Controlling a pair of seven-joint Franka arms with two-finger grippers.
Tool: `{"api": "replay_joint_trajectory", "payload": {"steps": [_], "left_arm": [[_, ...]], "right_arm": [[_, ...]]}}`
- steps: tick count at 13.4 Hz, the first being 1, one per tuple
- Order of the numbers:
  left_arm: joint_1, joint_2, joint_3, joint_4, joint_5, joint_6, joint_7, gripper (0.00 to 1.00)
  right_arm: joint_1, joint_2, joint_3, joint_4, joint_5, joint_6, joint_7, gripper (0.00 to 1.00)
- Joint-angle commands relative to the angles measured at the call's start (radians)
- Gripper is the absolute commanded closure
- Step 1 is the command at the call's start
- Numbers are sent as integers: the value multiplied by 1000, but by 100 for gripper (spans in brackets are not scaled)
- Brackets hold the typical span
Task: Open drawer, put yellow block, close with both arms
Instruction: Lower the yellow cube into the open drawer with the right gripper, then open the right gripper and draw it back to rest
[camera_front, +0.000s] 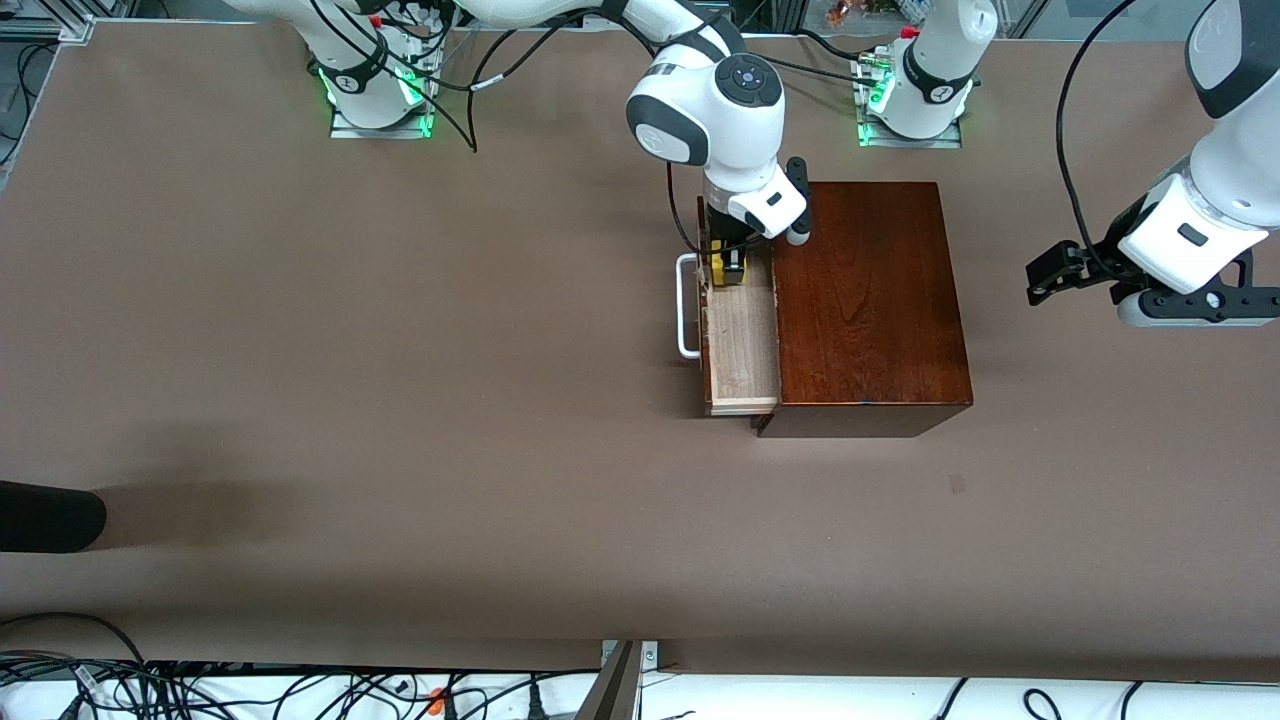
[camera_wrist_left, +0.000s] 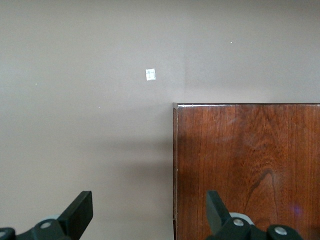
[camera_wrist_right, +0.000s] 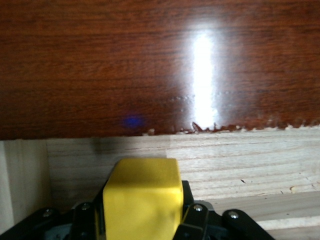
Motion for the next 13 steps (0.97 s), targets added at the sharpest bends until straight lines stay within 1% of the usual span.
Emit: {"api": "replay_joint_trajectory", "payload": {"steps": [1, 3, 5, 6, 7, 8, 10, 11, 12, 13], "left_arm": [[-2, -21, -1, -14, 3, -7, 8, 0], [-2, -20, -1, -13, 3, -3, 9, 0], [-1, -17, -1, -11, 3, 2, 9, 0], [-1, -17, -1, -13, 3, 2, 9, 0], [1, -17, -1, -11, 3, 2, 9, 0], [2, -17, -1, -13, 3, 1, 9, 0], [2, -18, -1, -13, 3, -3, 12, 0], [2, -18, -1, -11, 3, -3, 14, 0], [2, -18, -1, -13, 3, -3, 14, 0], [2, -18, -1, -13, 3, -3, 14, 0]], "right_arm": [[0, 35, -5, 31, -15, 24, -11, 86], [-2, 36, -9, 31, -15, 30, -13, 85], [-3, 36, -9, 31, -15, 31, -13, 79], [-3, 36, -9, 31, -15, 34, -11, 72], [-5, 36, -10, 31, -14, 36, -11, 52], [-5, 33, -10, 32, -14, 36, -8, 1], [-3, 22, -18, 43, -11, 21, -1, 0], [-3, 18, -15, 61, -3, -8, -1, 0], [-6, 15, -13, 102, 4, -49, 2, 0], [-20, 6, -13, 156, 52, -105, 4, 0]]}}
